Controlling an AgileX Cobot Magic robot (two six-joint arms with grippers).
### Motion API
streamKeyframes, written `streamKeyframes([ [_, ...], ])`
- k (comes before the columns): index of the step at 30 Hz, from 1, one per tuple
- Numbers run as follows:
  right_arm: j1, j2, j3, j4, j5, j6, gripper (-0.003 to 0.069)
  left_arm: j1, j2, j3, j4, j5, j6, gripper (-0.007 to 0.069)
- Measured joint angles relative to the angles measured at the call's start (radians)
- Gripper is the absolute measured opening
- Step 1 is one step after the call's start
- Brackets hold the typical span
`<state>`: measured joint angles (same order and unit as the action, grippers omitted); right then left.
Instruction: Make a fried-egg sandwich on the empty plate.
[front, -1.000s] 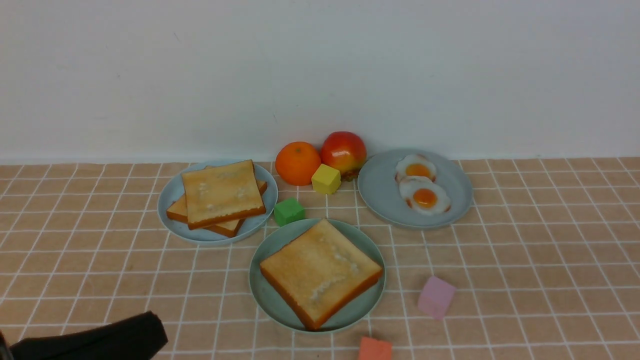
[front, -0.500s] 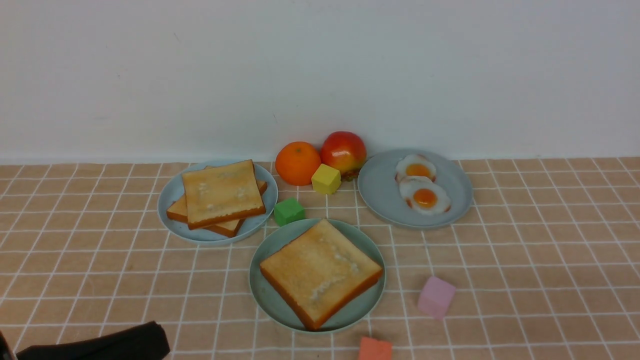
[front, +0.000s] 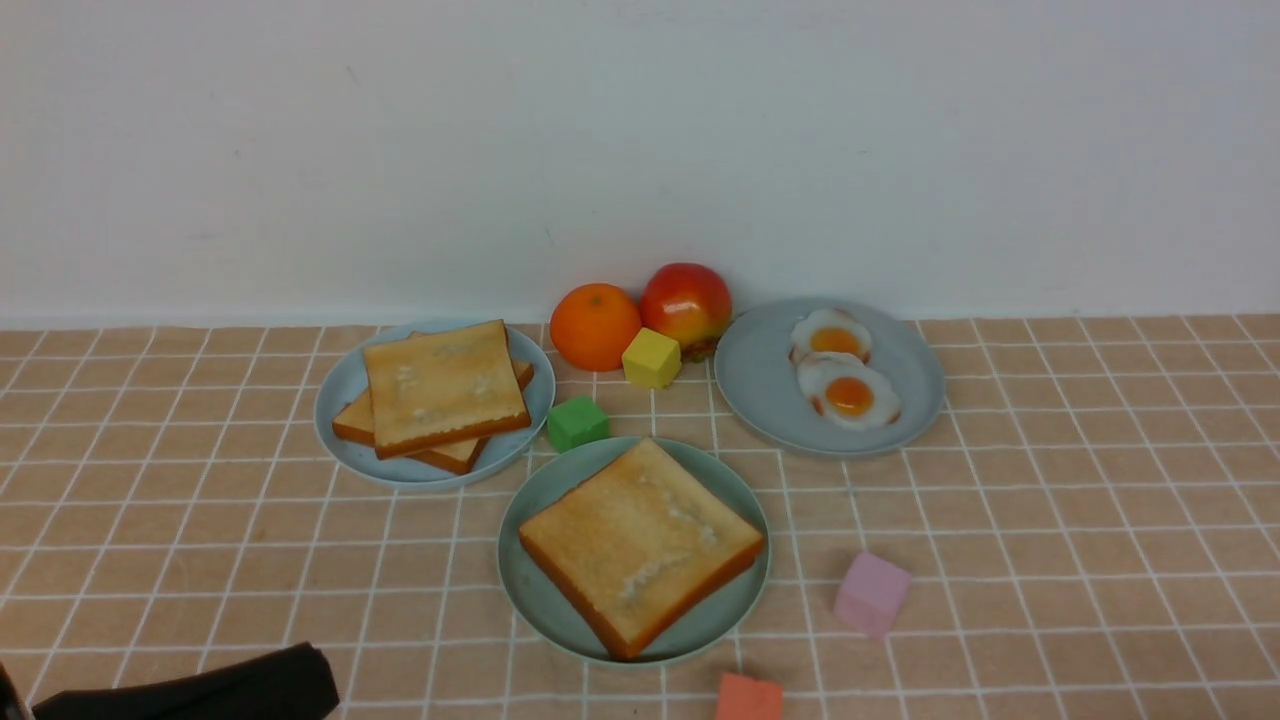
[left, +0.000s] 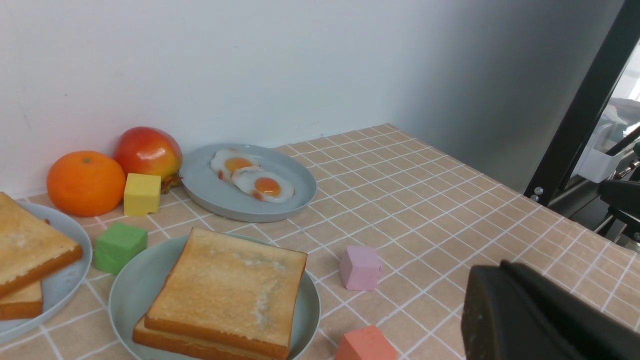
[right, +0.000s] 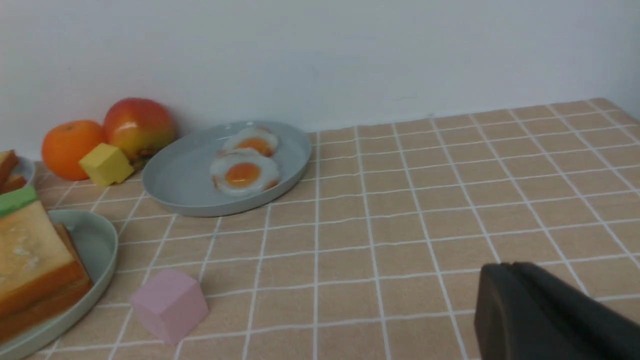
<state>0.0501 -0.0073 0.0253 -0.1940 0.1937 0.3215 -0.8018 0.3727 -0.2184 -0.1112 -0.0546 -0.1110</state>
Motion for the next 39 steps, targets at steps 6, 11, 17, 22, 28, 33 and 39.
streamKeyframes([
  [6,-0.002,-0.002,0.0,0.0,0.009,0.0,-0.0015,0.0,0.0,0.0,0.0,0.003,0.0,-0.0003],
  [11,-0.002,-0.002,0.0,0.029,0.003,-0.01,-0.0015,0.0,0.0,0.0,0.0,0.003,0.0,0.0001],
  [17,-0.003,-0.002,0.0,0.23,0.079,-0.321,-0.0015,0.0,0.0,0.0,0.0,0.004,0.0,0.0004],
  [22,-0.003,-0.002,-0.002,0.304,0.154,-0.459,-0.0015,0.0,0.0,0.0,0.0,0.005,0.0,0.0014],
  [28,-0.003,-0.002,-0.007,0.314,0.184,-0.461,-0.0014,0.0,0.0,0.0,0.0,0.005,0.0,0.0018],
  [33,-0.003,-0.002,-0.007,0.314,0.185,-0.461,-0.0013,0.0,0.0,0.0,0.0,0.005,0.0,0.0022],
  [39,-0.003,-0.002,-0.008,0.315,0.187,-0.461,-0.001,0.0,0.0,0.0,0.0,0.005,0.0,0.0024],
])
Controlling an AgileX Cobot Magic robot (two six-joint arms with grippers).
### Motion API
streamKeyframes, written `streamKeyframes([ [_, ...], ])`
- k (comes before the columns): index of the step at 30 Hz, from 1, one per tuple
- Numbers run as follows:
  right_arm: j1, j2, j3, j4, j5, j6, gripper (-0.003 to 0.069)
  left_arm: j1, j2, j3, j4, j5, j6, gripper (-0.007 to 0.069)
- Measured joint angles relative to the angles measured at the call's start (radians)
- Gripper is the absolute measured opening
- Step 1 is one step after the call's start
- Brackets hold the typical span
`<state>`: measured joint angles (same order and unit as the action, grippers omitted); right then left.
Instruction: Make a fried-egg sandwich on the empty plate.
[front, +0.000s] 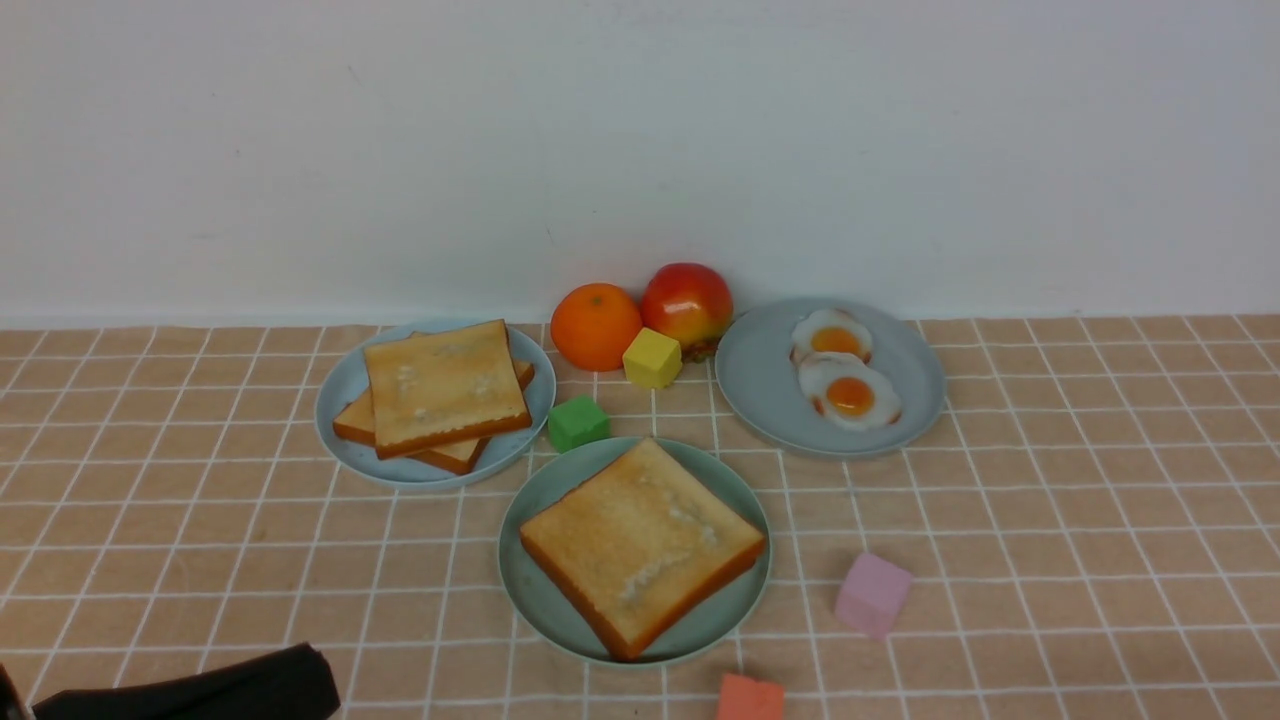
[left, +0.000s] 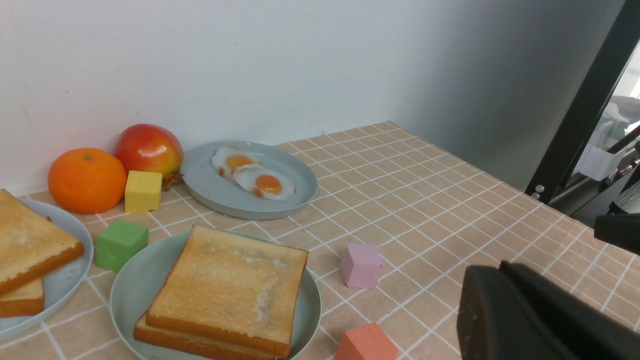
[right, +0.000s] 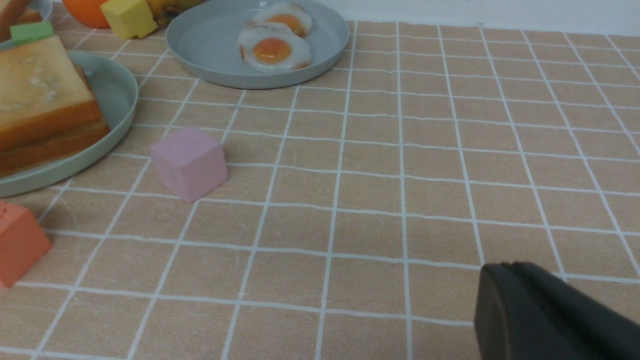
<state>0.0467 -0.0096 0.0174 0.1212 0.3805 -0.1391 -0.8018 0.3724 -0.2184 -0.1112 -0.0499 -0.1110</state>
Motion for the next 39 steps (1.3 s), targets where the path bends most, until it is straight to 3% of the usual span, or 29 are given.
streamKeyframes([
  [13,0.0,0.0,-0.001,0.002,0.003,0.0,-0.0003,0.007,0.0,0.01,0.0,-0.034,0.0,0.0031],
  [16,0.0,0.0,-0.001,0.003,0.004,0.0,0.0,0.083,-0.015,0.046,0.0,-0.112,0.0,-0.0012],
  [24,0.0,0.0,-0.001,0.003,0.004,0.0,0.0003,0.457,-0.185,0.178,0.019,-0.129,-0.023,-0.0013],
  [27,0.0,0.0,-0.001,0.003,0.004,0.0,0.0003,0.579,-0.266,0.233,0.019,-0.078,-0.053,-0.0013],
  [30,0.0,0.0,-0.001,0.003,0.004,0.0,0.0005,0.639,-0.335,0.241,0.024,0.038,-0.074,-0.0013],
  [34,0.0,0.0,-0.001,0.003,0.004,0.0,0.0007,0.721,-0.383,0.249,0.055,0.377,-0.106,-0.0013],
  [39,0.0,-0.001,-0.001,0.003,0.004,0.0,0.0011,0.74,-0.383,0.25,0.061,0.42,-0.112,-0.0013],
])
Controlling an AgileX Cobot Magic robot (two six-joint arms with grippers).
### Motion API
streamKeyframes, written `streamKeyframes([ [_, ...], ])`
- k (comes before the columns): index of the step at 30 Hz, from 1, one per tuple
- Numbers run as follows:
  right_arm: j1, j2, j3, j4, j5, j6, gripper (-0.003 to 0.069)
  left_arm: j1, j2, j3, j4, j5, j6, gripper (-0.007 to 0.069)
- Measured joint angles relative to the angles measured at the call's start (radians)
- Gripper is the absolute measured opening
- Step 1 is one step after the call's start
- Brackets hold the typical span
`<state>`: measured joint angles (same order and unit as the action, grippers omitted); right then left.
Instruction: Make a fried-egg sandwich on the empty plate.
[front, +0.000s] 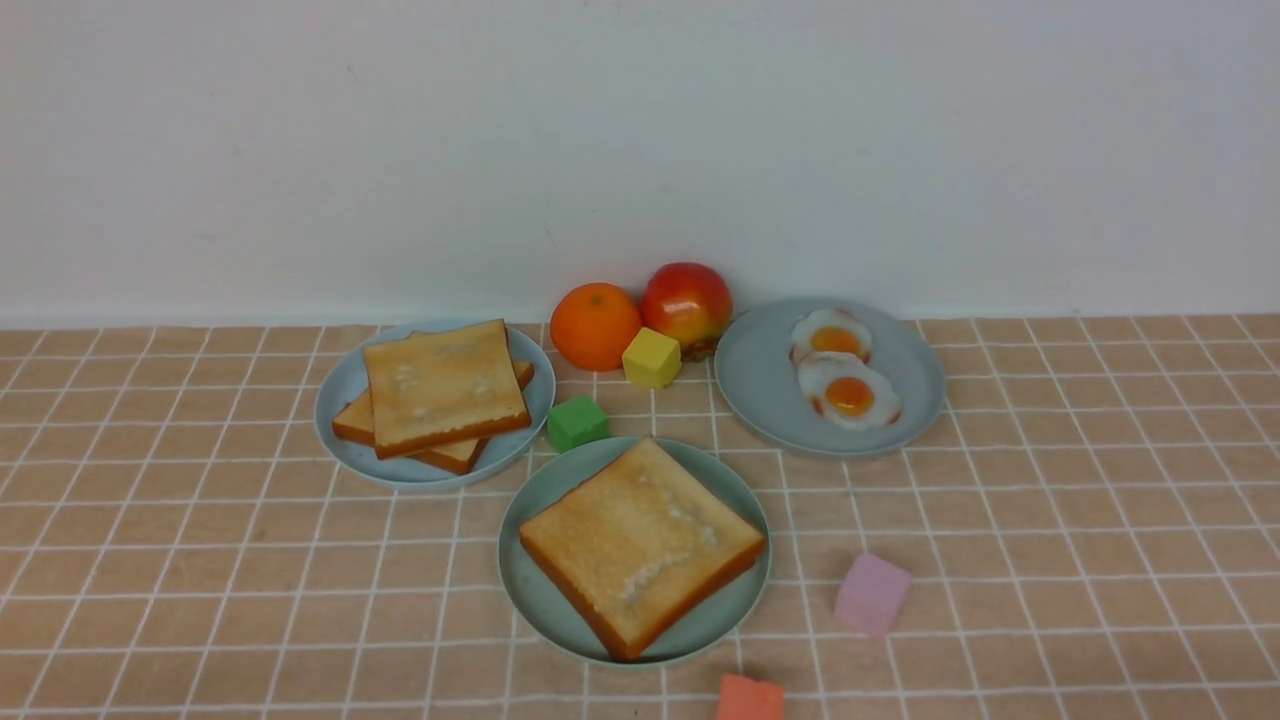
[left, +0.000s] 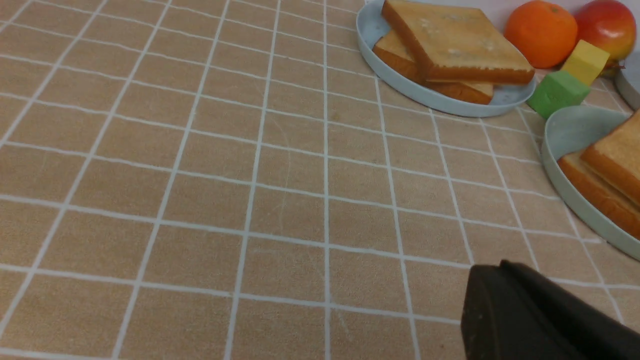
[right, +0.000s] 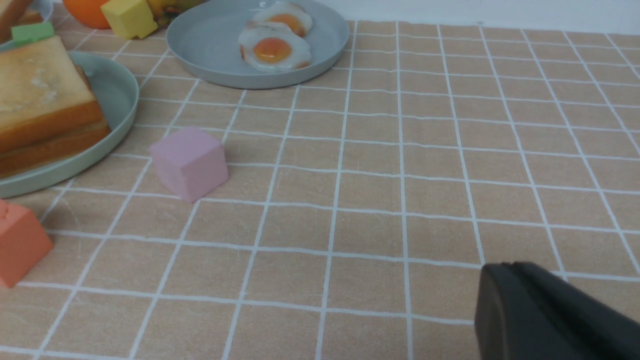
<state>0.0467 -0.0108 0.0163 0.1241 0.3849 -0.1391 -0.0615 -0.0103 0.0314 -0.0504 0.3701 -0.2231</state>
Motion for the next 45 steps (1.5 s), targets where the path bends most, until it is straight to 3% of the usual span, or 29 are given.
streamKeyframes([
  [45,-0.001,0.0,0.0,0.0,0.0,-0.012,0.004,0.0,0.0,0.0,0.003,-0.001,-0.001,-0.0003],
])
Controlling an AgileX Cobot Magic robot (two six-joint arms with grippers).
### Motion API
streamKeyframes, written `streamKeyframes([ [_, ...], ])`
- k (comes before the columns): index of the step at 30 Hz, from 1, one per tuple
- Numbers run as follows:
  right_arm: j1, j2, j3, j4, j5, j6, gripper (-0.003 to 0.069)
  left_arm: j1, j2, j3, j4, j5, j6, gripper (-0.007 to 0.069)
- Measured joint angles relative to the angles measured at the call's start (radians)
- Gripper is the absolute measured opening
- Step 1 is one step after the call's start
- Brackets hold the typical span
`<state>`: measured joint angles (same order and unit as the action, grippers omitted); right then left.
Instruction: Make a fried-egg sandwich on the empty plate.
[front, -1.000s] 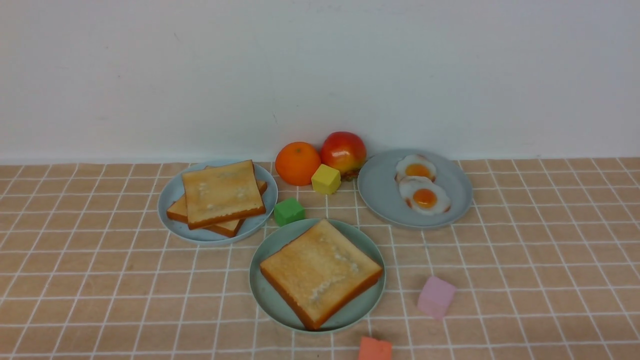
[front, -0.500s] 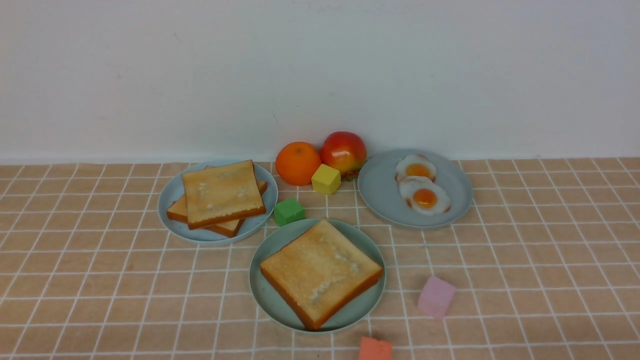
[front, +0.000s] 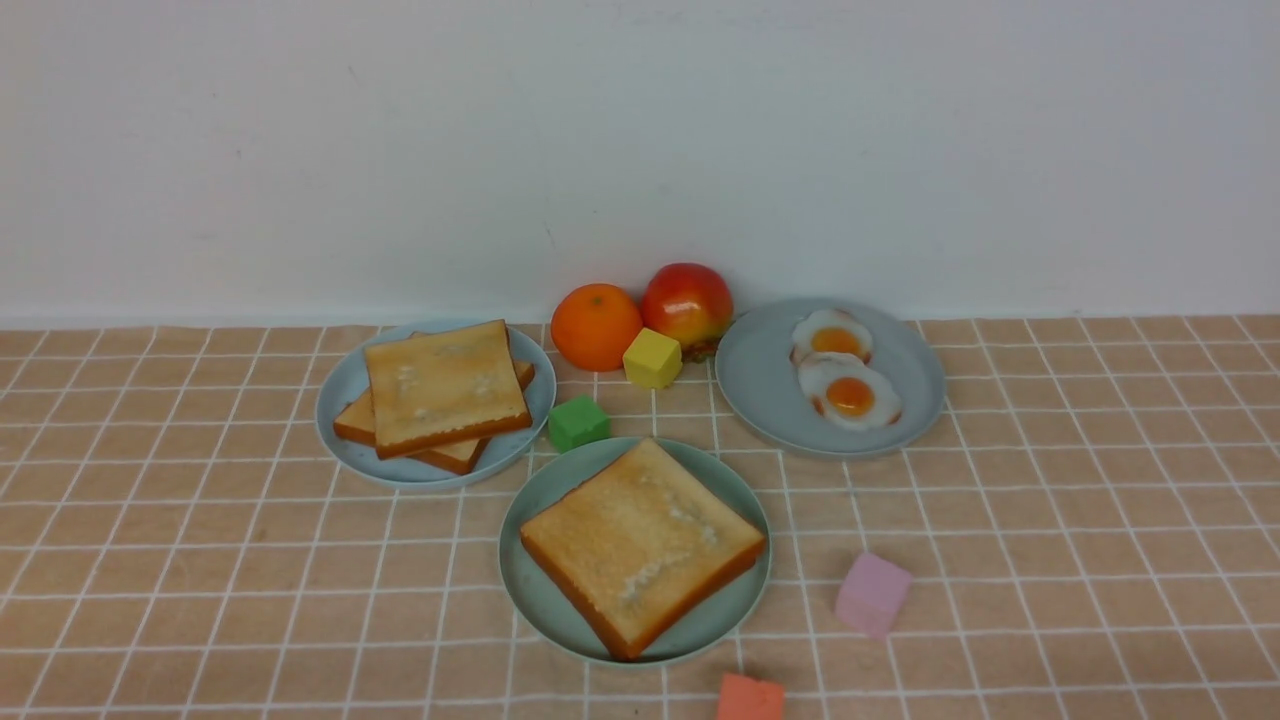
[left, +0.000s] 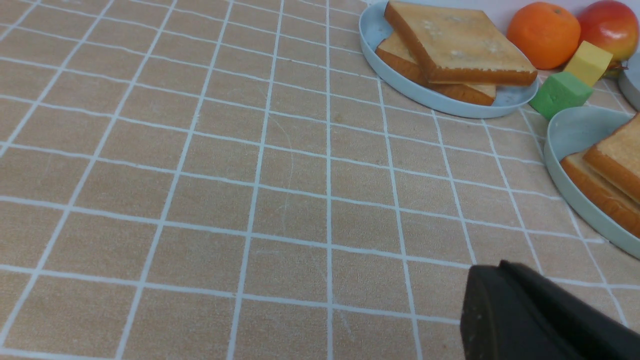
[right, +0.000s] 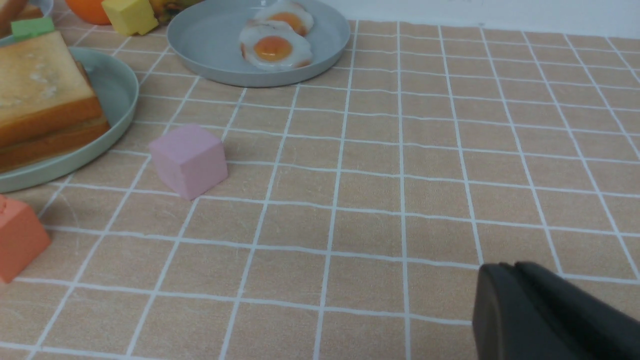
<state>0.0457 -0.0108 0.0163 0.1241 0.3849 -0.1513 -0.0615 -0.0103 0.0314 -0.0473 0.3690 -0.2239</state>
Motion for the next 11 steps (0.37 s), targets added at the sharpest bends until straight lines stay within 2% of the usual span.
streamKeyframes([
  [11,0.0,0.0,0.0,0.0,0.0,0.0,0.004,0.0,0.0,0.0,0.0,0.0,0.0,0.0004],
])
